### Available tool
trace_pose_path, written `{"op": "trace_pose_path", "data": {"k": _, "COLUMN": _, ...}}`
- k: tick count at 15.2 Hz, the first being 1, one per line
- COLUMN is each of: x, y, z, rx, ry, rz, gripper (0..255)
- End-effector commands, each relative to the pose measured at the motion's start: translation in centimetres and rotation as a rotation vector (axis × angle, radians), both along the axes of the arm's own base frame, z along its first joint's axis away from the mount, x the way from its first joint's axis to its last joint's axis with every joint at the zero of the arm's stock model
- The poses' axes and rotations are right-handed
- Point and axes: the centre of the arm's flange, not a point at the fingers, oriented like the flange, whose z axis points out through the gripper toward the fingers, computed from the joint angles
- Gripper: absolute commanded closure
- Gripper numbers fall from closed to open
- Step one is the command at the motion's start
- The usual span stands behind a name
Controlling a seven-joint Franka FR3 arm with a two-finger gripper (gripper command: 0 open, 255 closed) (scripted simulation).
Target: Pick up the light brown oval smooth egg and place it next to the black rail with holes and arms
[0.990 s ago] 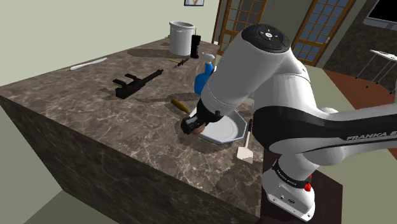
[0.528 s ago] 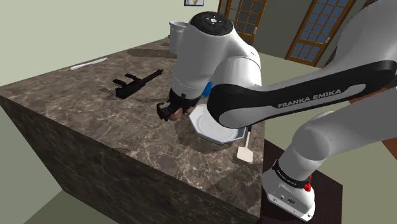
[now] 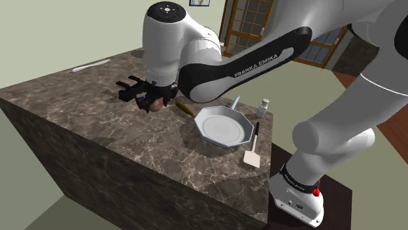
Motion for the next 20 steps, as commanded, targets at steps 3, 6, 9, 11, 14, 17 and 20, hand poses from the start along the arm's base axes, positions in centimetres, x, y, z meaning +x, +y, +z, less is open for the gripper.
{"op": "trace_pose_path", "data": {"k": 3, "x": 5.3, "y": 0.5, "z": 0.4, "rx": -0.001, "ry": -0.016, "rz": -0.001, "gripper": 255}}
{"op": "trace_pose_path", "data": {"k": 6, "x": 9.3, "y": 1.1, "z": 0.4, "rx": -0.001, "ry": -0.016, "rz": -0.001, "gripper": 255}}
{"op": "trace_pose_path", "data": {"k": 9, "x": 13.2, "y": 1.6, "z": 0.4, "rx": -0.001, "ry": -0.016, "rz": -0.001, "gripper": 255}}
{"op": "trace_pose_path", "data": {"k": 11, "x": 15.8, "y": 2.0, "z": 0.4, "rx": -0.001, "ry": -0.016, "rz": -0.001, "gripper": 255}}
{"op": "trace_pose_path", "data": {"k": 14, "x": 19.7, "y": 2.5, "z": 0.4, "rx": -0.001, "ry": -0.016, "rz": -0.001, "gripper": 255}}
{"op": "trace_pose_path", "data": {"k": 17, "x": 23.6, "y": 3.0, "z": 0.5, "rx": -0.001, "ry": -0.016, "rz": -0.001, "gripper": 255}}
{"op": "trace_pose_path", "data": {"k": 20, "x": 24.6, "y": 3.2, "z": -0.6, "rx": -0.001, "ry": -0.016, "rz": -0.001, "gripper": 255}}
